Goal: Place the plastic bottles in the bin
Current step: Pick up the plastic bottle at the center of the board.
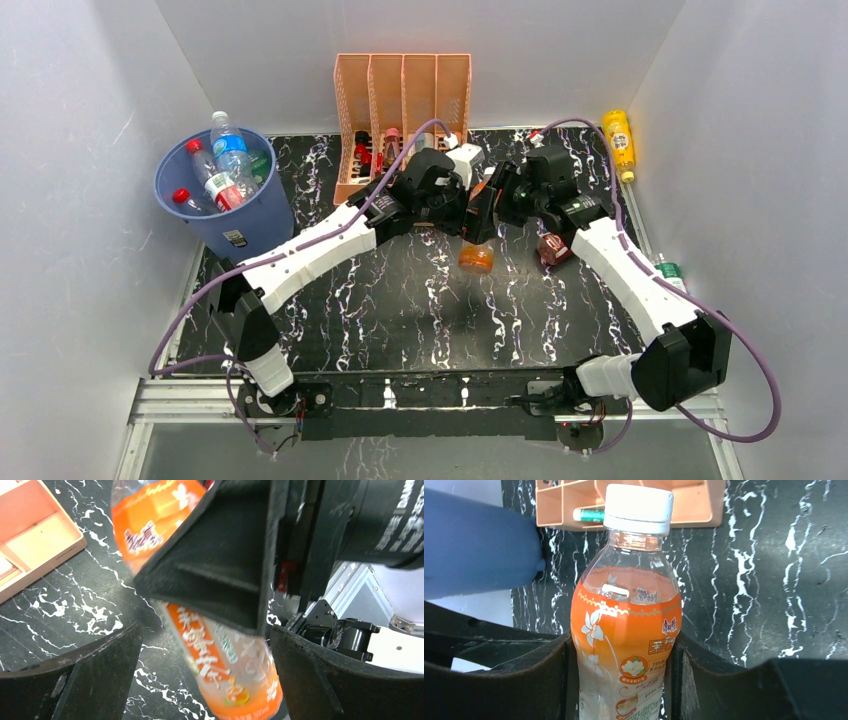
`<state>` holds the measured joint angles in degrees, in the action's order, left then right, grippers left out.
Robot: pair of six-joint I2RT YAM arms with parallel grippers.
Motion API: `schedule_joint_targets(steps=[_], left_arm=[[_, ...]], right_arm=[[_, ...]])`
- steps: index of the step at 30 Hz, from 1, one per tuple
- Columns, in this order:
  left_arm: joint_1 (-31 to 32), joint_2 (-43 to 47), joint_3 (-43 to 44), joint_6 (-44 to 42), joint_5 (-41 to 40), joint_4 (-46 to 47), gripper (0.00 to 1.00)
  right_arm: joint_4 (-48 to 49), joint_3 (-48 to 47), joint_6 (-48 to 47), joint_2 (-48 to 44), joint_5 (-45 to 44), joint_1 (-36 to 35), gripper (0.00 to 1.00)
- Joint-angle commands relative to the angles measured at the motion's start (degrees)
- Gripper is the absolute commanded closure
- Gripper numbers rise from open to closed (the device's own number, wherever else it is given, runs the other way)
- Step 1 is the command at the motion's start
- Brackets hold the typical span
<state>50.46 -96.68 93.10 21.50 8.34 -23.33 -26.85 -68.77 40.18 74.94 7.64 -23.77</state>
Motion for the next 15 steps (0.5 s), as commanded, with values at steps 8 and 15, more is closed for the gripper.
schedule_joint_targets(steps=[8, 15], left_arm=[[3.37, 1.46, -0.45, 0.57, -1.94, 1.04, 0.02], [3.95, 1.25, -0.68, 1.52, -5.17, -1.09, 0.31]], right_arm=[[4.71, -0.46, 4.11, -4.71, -0.24, -2.82, 0.6], [7.66, -0.23, 6.61, -5.53, 1.53, -2.86, 0.58]])
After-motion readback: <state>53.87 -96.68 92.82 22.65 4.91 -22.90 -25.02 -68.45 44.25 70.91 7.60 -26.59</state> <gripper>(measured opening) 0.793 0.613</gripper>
